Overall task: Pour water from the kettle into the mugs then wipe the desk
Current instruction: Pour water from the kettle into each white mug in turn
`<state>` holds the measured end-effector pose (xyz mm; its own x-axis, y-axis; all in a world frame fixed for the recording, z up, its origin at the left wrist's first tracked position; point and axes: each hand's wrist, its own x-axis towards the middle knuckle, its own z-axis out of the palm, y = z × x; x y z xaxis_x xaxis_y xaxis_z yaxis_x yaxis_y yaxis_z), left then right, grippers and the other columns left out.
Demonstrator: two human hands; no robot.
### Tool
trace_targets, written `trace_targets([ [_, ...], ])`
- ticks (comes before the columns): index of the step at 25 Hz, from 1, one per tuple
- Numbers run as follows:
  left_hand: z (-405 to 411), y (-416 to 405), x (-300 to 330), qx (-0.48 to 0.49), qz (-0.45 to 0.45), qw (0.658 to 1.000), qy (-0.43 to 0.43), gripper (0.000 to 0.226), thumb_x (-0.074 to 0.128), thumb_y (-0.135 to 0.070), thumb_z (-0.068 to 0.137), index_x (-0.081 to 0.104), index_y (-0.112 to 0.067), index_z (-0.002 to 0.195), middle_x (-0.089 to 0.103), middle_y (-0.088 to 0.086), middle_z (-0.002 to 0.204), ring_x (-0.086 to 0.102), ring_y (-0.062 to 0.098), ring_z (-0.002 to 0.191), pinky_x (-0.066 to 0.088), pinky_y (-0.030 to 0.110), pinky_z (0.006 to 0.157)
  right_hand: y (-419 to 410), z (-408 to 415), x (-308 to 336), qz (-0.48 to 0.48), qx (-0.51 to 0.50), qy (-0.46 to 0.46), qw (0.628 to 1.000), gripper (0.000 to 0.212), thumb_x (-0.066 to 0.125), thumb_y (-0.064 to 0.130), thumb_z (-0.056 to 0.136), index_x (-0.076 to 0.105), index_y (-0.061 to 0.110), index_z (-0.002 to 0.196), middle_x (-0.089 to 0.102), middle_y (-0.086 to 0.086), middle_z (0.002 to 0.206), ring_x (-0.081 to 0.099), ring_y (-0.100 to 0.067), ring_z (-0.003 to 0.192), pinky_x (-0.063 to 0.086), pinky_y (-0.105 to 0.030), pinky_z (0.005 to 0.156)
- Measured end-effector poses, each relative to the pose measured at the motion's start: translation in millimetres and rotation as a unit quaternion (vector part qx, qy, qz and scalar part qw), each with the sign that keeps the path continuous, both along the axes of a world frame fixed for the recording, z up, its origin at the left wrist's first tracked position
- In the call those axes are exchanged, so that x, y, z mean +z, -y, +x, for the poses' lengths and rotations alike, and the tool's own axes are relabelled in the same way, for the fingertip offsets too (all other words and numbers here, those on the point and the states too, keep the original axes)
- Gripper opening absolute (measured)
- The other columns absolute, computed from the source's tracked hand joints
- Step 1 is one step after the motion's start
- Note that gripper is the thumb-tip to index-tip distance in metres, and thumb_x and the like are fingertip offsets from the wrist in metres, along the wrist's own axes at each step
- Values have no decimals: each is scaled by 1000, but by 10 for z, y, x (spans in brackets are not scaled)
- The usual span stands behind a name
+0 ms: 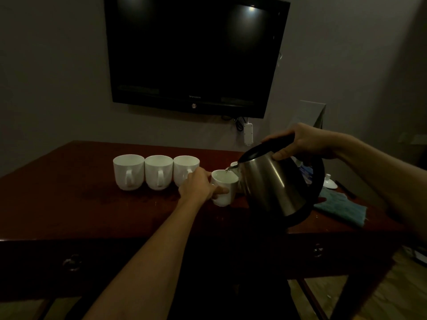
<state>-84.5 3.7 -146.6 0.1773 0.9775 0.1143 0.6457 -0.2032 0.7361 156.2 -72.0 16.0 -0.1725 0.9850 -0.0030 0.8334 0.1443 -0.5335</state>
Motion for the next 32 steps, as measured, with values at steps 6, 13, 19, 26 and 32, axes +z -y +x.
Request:
trace_targets([
  [6,15,-20,-48,17,17,1000,7,54,83,-48,73,67,-28,121,74,-4,92,65,14,92,41,33,71,136,201,-128,20,-5,-47,999,47,72,19,83,62,41,122,67,-8,112,69,-12,68,59,-28,60],
  [13,68,-17,-83,47,19,999,13,61,84,-47,73,66,-18,123,73,0,97,58,14,91,46,38,77,469,441,-642,86,-78,-237,965,56,76,11,77,62,28,129,63,-14,89,51,-13,46,43,-22,40],
  [19,159,56,-107,106,28,994,17,57,84,-49,72,67,-14,114,70,0,94,65,23,100,51,47,89,541,482,-946,168,-83,-254,949,58,80,11,77,63,29,130,67,-5,112,67,-3,71,57,-22,61],
  [26,329,134,-69,161,45,986,-9,49,81,-49,76,65,-12,105,69,4,102,64,25,100,49,40,77,478,547,-1133,221,-85,-271,933,60,84,27,68,63,42,122,66,0,122,59,-22,117,50,-49,101],
  [32,454,140,-35,209,71,975,-19,51,79,-43,81,63,-9,115,67,8,113,62,26,108,45,36,75,480,469,-1141,235,-79,-265,932,55,84,25,72,60,53,112,66,5,119,58,-20,117,50,-41,99],
])
